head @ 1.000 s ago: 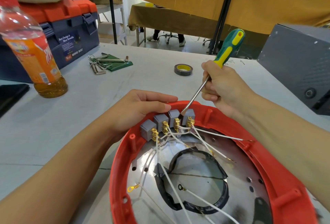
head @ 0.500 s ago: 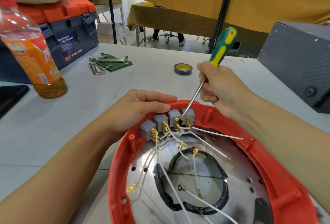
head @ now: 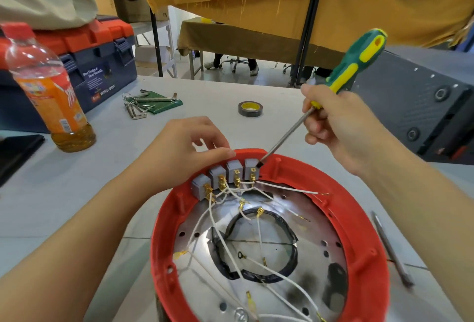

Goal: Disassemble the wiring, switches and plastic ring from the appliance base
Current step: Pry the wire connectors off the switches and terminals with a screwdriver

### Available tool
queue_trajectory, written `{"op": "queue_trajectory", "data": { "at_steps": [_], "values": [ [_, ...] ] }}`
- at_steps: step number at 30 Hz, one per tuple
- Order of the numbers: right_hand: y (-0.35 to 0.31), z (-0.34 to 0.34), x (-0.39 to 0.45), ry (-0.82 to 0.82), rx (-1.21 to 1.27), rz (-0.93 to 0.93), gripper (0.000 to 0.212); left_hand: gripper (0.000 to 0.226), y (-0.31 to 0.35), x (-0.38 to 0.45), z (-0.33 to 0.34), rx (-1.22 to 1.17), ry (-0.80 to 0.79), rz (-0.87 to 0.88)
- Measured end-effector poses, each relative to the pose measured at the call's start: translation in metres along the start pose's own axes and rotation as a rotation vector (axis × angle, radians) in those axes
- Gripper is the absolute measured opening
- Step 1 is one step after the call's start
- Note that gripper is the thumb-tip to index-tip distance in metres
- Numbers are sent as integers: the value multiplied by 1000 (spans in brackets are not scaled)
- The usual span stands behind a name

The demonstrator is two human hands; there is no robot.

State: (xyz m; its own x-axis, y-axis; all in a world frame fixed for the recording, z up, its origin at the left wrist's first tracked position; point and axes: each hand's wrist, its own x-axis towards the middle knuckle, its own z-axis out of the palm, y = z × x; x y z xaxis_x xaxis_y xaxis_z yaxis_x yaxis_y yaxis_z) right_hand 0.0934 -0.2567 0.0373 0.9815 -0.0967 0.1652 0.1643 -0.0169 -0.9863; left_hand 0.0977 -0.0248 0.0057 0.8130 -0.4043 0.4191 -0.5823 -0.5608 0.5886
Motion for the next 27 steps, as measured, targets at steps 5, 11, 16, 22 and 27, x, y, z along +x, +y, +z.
{"op": "queue_trajectory", "data": {
  "at_steps": [5, 11, 16, 22, 27],
  "values": [
    [7, -14, -35, 89, 4, -47, 30, 3, 33, -1, 3, 106, -258, 75],
    [19, -15, -52, 152, 21, -64, 31, 4, 47, -3, 18, 204, -405, 26],
    [26, -18, -55, 147, 35, -42, 32, 6, 46, -5, 20, 248, -479, -24],
    [29, -19, -56, 154, 18, -55, 32, 12, 49, -3, 24, 339, -587, -43],
    [30, -20, -55, 161, 35, -46, 32, 12, 50, -6, 26, 403, -604, 3]
  ]
}}
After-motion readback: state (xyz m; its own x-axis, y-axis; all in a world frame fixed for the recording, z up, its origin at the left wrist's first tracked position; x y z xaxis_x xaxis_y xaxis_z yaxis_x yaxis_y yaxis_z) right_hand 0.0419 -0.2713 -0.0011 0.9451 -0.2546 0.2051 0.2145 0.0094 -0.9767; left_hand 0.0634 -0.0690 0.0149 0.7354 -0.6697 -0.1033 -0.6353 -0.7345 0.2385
